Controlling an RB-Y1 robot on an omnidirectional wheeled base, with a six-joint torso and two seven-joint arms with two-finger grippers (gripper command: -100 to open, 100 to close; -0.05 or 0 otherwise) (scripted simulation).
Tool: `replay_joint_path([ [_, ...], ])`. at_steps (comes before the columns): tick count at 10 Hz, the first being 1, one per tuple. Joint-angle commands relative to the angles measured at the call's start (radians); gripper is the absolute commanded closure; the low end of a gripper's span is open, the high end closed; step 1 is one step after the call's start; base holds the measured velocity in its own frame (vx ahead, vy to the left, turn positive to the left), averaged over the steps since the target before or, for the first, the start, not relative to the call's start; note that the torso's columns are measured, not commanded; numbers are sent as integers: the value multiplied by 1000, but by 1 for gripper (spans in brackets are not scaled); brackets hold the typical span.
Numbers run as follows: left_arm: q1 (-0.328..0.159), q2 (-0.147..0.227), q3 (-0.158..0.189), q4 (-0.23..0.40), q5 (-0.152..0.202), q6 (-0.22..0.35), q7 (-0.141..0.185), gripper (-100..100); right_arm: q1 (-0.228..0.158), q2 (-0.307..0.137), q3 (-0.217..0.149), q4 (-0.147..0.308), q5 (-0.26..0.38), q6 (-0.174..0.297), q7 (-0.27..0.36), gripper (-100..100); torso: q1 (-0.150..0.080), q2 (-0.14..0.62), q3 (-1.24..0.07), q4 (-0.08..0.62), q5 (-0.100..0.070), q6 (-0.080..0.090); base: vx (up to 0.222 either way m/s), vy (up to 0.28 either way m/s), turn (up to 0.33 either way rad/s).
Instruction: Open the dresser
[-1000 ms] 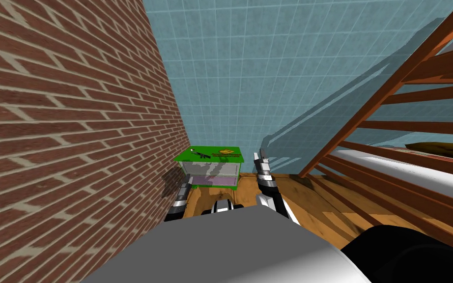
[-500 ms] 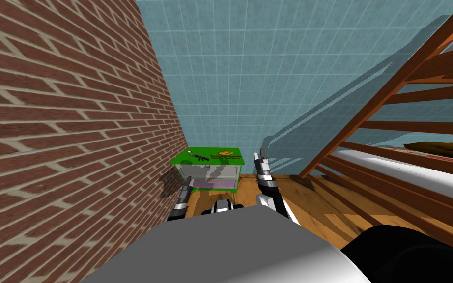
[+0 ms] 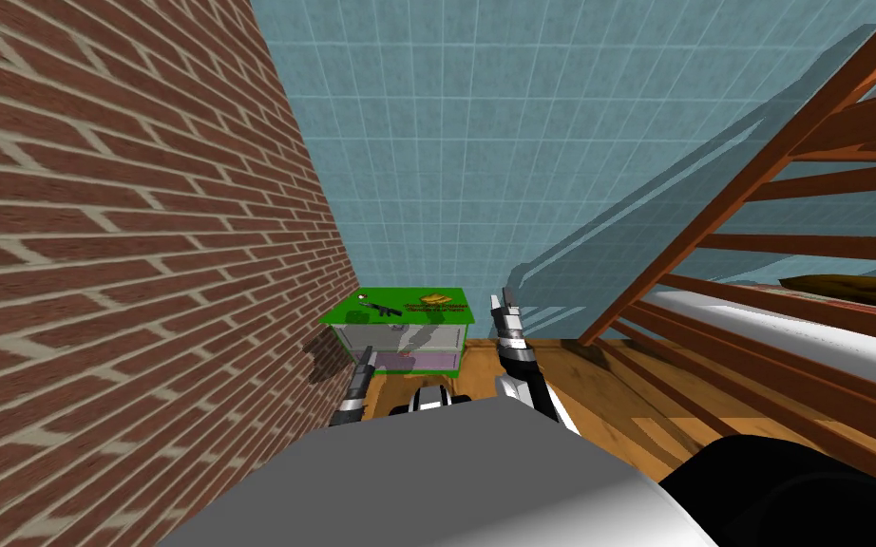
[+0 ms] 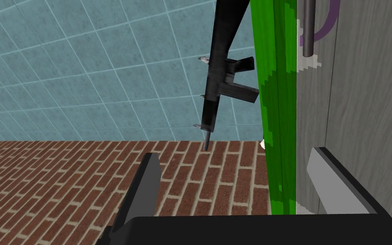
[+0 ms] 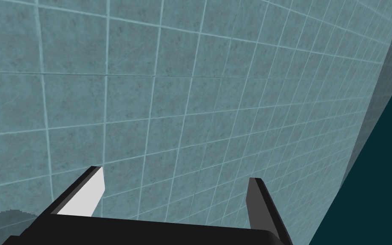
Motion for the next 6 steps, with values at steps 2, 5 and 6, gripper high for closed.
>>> replay_joint_path([
  [2,-16,-10,-4,77,-5,-38,-1,-100,0,0,0,0,0,0,0,0,0,0,0,0,0,0,78,-1,-28],
  [5,-33,-20,-9,158,-11,-81,0,-100,0,0,0,0,0,0,0,0,1,-1,-1,0,0,0,87,1,-34],
  [6,-41,-26,-12,191,-13,-100,0,-100,0,0,0,0,0,0,0,0,0,0,0,0,0,0,85,-1,-28],
])
